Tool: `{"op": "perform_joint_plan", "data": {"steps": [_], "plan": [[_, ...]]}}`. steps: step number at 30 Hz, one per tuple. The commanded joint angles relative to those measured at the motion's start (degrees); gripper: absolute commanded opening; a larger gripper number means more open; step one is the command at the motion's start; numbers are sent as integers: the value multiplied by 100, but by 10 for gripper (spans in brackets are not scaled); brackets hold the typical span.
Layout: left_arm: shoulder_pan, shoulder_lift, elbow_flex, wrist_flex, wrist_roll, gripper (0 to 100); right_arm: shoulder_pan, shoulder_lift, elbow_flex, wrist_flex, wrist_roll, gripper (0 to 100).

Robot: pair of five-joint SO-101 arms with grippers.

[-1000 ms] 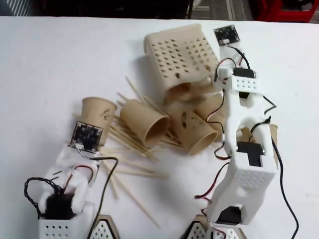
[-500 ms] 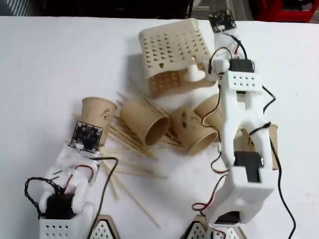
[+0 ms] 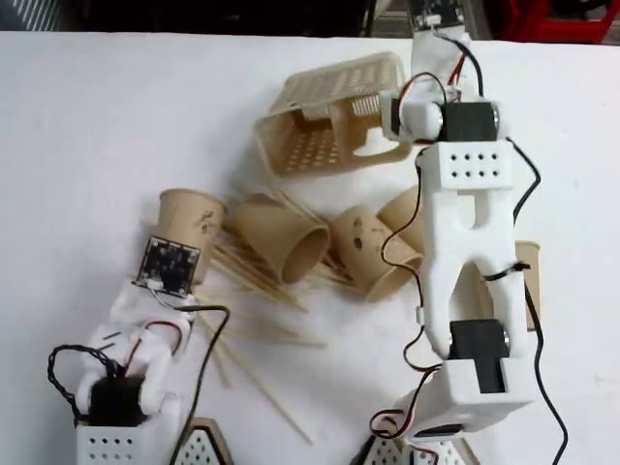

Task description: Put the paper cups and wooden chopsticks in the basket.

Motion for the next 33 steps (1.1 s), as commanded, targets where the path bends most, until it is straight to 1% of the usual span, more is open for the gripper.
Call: {"op": "perform_joint_plan", "data": {"steps": [1,3,6,11,20,23,28,32,33], "plan": [[-48,-75,-53,-158,0,24,-40,-435,-905,453,-149,19],[-48,-75,-53,-158,0,24,-40,-426,-1073,664,-185,19],[-48,-75,-53,-158,0,24,-4,-277,-1116,690,-264,19],[-48,-75,-53,-158,0,24,101,541,-1310,593,-264,19],[-48,-75,-53,-141,0,24,646,2475,-3112,716,-510,23],[-48,-75,-53,-149,0,24,690,2932,-3736,1068,-510,38],[-48,-75,-53,-149,0,24,576,3143,-4879,1938,-466,158],[-48,-75,-53,-149,0,24,497,3055,-5697,2492,-431,163],[-48,-75,-53,-149,0,24,479,3020,-5802,2536,-316,163]]}}
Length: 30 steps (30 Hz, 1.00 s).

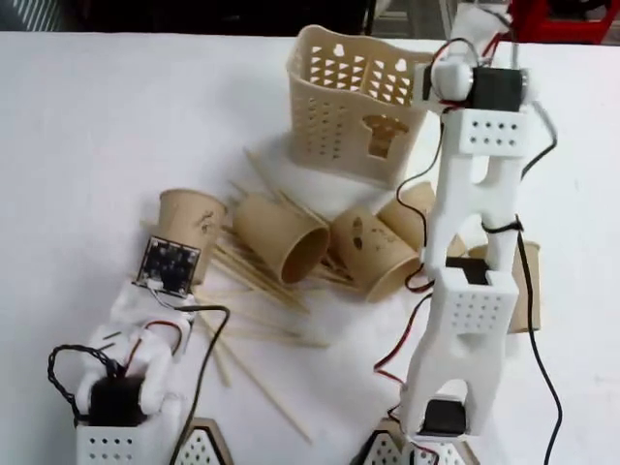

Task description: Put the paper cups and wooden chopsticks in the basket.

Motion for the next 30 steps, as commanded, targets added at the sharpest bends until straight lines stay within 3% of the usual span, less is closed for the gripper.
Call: {"op": "perform_joint_plan", "data": {"steps": [1,7,16,26,30], "plan": [[-48,-75,-53,-149,0,24,-136,-295,-589,233,352,163],[-48,-75,-53,-149,0,24,-101,-804,-141,259,1380,163],[-48,-75,-44,-149,0,24,-400,-3662,3473,251,2629,162],[-48,-75,-44,-149,0,24,-743,-6554,8035,215,5670,165],[-48,-75,-44,-149,0,24,-699,-7327,9538,-286,6752,165]]}}
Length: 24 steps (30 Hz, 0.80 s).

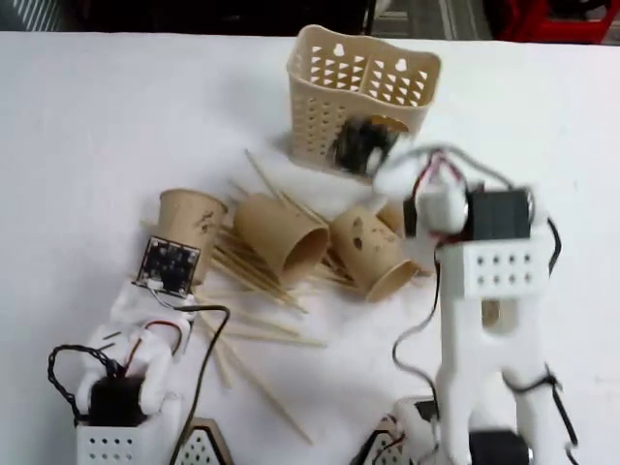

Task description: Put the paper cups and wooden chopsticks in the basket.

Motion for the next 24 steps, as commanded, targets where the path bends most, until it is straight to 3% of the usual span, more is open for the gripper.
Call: {"op": "perform_joint_plan", "data": {"steps": [1,8,16,21,24], "plan": [[-48,-75,-35,-149,0,24,-13,-760,1248,-549,862,165],[-40,-75,18,-202,-9,24,-13,-1024,3130,-2316,1134,163],[-40,-75,18,-202,-9,24,-48,-866,3938,-3618,1073,163],[-40,-75,18,-202,-9,24,-40,-444,4062,-4400,281,157],[-40,-75,18,-202,-9,24,-66,-418,4026,-4532,-246,103]]}}
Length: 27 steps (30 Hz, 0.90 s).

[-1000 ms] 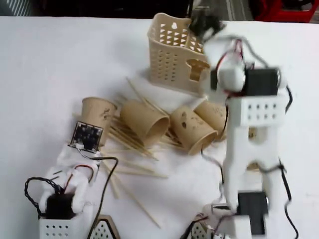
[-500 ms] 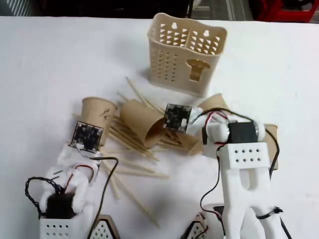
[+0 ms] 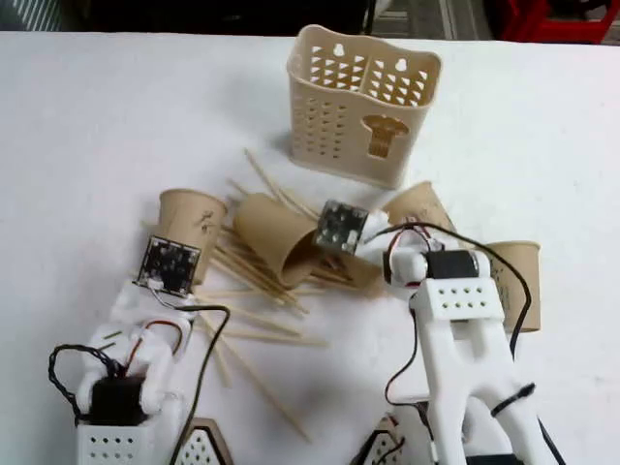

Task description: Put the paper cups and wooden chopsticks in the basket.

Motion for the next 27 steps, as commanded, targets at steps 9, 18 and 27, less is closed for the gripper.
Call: {"op": "perform_joint_plan", "data": {"steps": [9,18,27], "plan": [[-40,-75,-35,-132,-9,24,-40,-971,-229,-92,-1670,19],[-40,-75,-35,-132,-9,24,-48,-1666,-1503,1165,-2488,19],[-48,-75,-35,-132,-9,24,-48,-1648,-3244,1596,-3402,19]]}}
